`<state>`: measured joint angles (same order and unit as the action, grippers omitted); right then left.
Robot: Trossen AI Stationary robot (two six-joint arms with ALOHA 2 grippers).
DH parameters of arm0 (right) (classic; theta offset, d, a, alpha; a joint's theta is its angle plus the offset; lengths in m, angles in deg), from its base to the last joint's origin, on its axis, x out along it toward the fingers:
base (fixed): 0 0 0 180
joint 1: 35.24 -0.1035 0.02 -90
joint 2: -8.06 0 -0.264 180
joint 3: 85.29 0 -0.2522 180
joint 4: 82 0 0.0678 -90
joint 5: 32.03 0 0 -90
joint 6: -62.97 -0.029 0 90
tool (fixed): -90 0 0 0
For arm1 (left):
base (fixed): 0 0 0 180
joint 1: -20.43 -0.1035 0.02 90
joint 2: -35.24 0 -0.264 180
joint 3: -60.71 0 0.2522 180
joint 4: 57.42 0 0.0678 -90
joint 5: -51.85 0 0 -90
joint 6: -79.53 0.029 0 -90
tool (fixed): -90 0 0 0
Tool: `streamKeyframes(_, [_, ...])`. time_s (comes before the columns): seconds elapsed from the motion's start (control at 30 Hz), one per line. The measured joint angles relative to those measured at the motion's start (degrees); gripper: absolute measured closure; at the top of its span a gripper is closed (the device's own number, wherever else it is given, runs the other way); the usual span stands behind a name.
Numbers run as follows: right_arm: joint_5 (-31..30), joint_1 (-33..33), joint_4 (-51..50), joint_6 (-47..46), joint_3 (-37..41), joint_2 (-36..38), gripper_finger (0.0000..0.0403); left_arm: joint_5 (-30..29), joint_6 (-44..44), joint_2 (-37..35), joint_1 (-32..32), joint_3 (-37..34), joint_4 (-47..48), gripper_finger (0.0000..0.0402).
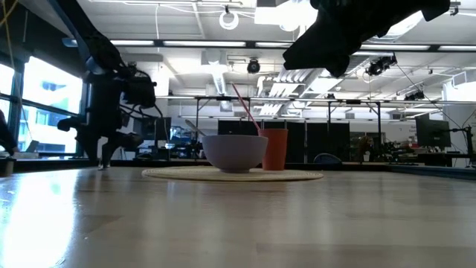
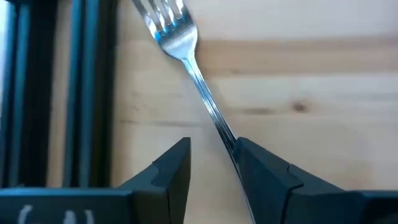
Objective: Pick & Place Utensil
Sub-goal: Put the silver fork in the purple bowl
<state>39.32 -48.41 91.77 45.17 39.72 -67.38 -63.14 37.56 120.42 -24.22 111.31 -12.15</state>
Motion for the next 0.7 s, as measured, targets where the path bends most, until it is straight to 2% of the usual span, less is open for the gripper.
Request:
streamKeyframes(0.27, [-0.04, 0.00, 0.00, -0.11, 0.00, 0.00, 0.0286, 2.72, -3.58, -0.85, 6.24, -0.08, 3.14, 0.0273])
streamKeyframes(0.47, [-0.04, 0.00, 0.00, -0.13, 0.00, 0.00, 0.0286, 4.33, -4.18, -5.18, 8.45, -0.42, 3.89, 0.0273])
streamKeyframes(0.7, [-0.04, 0.00, -0.01, -0.13, 0.00, 0.00, 0.0286, 0.61, -3.78, -6.40, 8.31, -1.28, -1.17, 0.0273])
